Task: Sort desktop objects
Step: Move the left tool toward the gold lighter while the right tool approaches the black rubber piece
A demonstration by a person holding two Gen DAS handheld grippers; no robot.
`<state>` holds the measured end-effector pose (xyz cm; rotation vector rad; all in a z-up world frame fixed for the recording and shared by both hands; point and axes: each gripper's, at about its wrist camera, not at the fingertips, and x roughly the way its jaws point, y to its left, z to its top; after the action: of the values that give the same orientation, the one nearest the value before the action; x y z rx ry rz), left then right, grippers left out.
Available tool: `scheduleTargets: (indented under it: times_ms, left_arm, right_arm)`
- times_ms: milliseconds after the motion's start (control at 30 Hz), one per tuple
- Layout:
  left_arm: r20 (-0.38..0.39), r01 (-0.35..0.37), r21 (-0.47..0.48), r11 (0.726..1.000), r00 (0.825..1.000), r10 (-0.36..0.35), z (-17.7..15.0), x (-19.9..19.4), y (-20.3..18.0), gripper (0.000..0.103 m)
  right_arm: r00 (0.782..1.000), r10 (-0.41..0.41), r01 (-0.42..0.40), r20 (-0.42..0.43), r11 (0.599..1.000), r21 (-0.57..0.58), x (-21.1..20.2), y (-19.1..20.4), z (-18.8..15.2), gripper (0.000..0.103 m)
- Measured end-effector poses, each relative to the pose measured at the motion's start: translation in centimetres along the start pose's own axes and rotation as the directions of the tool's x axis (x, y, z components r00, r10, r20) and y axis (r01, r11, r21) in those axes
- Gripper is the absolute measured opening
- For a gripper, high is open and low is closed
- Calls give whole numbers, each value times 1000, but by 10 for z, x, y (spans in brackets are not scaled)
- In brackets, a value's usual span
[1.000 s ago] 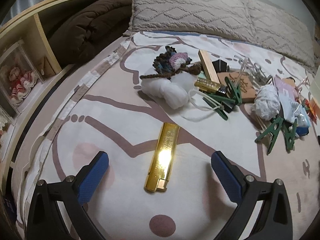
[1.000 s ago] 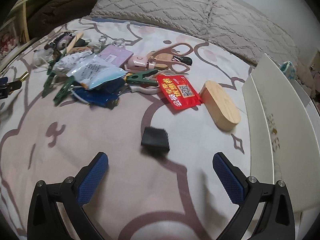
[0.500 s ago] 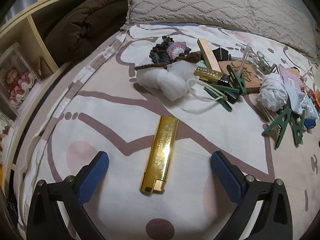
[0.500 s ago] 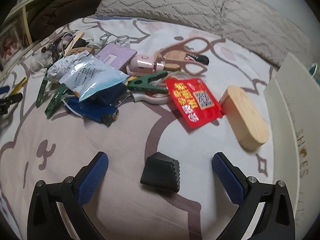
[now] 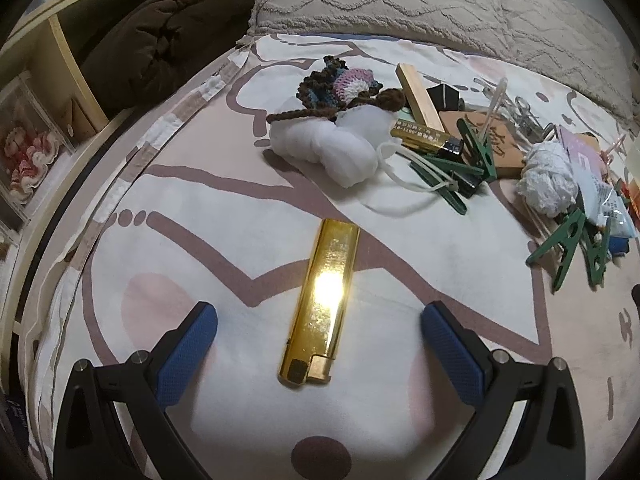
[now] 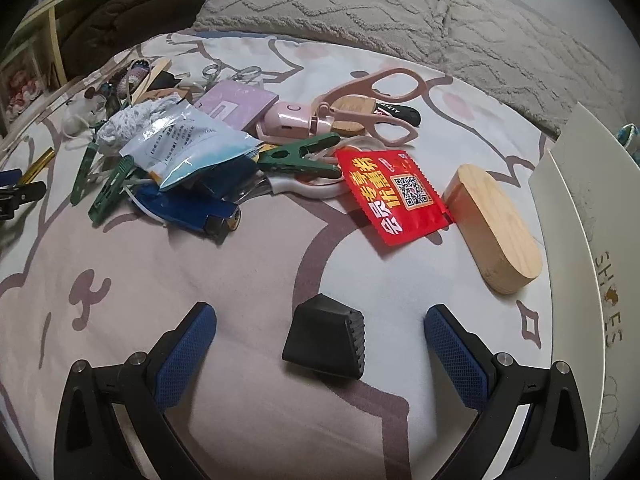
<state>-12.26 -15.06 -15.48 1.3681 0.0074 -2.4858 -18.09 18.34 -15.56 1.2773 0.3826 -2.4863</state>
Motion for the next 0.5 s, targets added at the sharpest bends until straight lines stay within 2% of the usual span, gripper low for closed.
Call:
scheduleTargets:
  times_ms: [100, 300, 333, 400, 500]
  left_arm:
    - [-1, 7, -10, 1000, 1000, -7, 0, 0, 2, 103]
    - [24, -1, -12, 1000, 1000, 2, -2, -1, 0, 103]
    - [28, 3, -10, 1000, 1000, -2, -2, -2, 0, 99]
    - [43, 12, 0, 1000, 999, -12, -2, -5, -2, 93]
    - [60, 17, 25, 1000, 998, -19, -3, -9, -8, 78]
  right_arm:
    - [1000, 6, -6, 0, 1000, 28, 0, -3, -2, 103]
    - [999, -2, 0, 54, 1000, 31, -4, -1, -7, 103]
    - [998, 2, -4, 60, 999, 32, -5, -1, -8, 102]
    - [997, 8, -10, 79, 1000, 26, -8, 0, -9, 93]
    - [994, 3, -4, 106, 1000, 8, -12, 5, -10, 82]
